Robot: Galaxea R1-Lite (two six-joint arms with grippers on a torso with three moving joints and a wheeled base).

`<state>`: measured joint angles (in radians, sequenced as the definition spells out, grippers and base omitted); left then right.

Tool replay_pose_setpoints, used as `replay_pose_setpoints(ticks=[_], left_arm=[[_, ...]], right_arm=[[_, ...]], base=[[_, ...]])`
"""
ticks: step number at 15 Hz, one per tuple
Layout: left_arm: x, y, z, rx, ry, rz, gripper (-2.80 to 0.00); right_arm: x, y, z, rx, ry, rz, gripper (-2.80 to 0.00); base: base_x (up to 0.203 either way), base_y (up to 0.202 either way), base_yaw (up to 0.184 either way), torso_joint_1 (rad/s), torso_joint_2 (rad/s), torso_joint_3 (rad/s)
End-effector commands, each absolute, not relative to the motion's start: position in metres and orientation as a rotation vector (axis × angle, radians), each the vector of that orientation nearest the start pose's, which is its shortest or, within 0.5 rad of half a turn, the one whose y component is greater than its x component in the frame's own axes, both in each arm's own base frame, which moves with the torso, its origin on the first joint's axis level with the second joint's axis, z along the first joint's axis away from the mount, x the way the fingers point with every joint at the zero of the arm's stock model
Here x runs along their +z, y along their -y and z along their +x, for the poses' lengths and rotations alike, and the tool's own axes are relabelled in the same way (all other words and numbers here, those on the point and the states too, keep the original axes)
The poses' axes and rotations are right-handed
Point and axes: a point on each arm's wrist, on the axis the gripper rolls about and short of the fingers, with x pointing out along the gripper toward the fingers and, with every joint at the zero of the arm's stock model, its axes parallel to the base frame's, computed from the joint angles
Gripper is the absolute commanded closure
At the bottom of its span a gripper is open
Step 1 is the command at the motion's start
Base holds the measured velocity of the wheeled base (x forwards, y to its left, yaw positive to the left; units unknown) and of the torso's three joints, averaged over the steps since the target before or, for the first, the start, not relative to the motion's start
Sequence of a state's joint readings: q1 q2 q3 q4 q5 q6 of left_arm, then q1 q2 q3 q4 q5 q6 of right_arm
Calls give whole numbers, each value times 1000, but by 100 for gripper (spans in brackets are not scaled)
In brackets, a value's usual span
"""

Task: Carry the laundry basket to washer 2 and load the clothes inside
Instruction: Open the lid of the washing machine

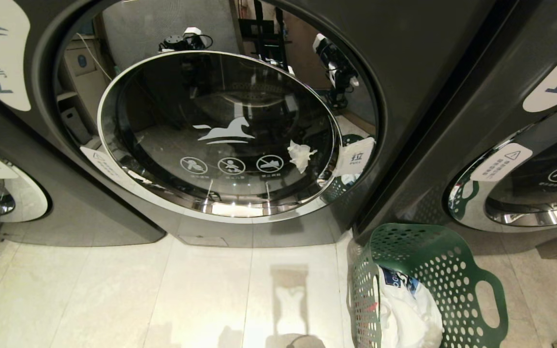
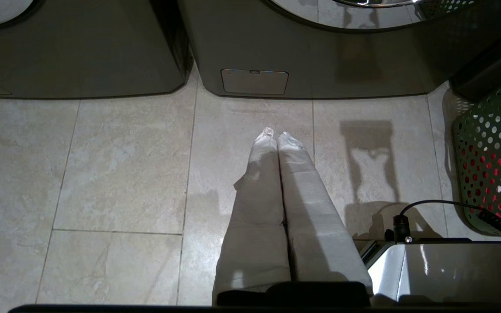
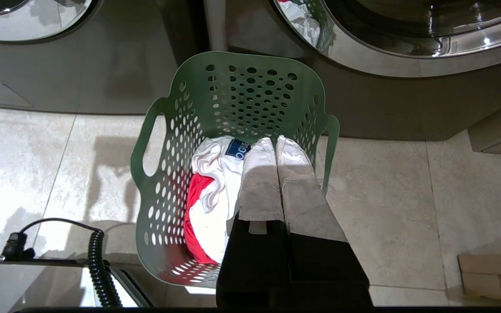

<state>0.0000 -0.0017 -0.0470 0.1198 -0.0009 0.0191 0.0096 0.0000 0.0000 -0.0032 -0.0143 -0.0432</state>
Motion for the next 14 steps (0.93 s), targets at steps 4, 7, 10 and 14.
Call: replay_pose_setpoints(ticks=[4, 7, 10, 14], left_arm=[[76, 0, -27, 3, -72, 13, 0], [76, 0, -27, -2, -72, 18, 0], [76, 0, -27, -1, -72, 17, 0], [76, 0, -27, 0, -72, 18, 0]], right_arm=[[76, 1, -23, -5, 0, -40, 0], [76, 1, -23, -6, 0, -40, 0], [76, 1, -23, -6, 0, -38, 0], [76, 1, -23, -8, 0, -35, 0]], base=[[0, 0, 0, 0, 0, 0], [0, 0, 0, 0, 0, 0], [0, 0, 0, 0, 0, 0], [0, 0, 0, 0, 0, 0]])
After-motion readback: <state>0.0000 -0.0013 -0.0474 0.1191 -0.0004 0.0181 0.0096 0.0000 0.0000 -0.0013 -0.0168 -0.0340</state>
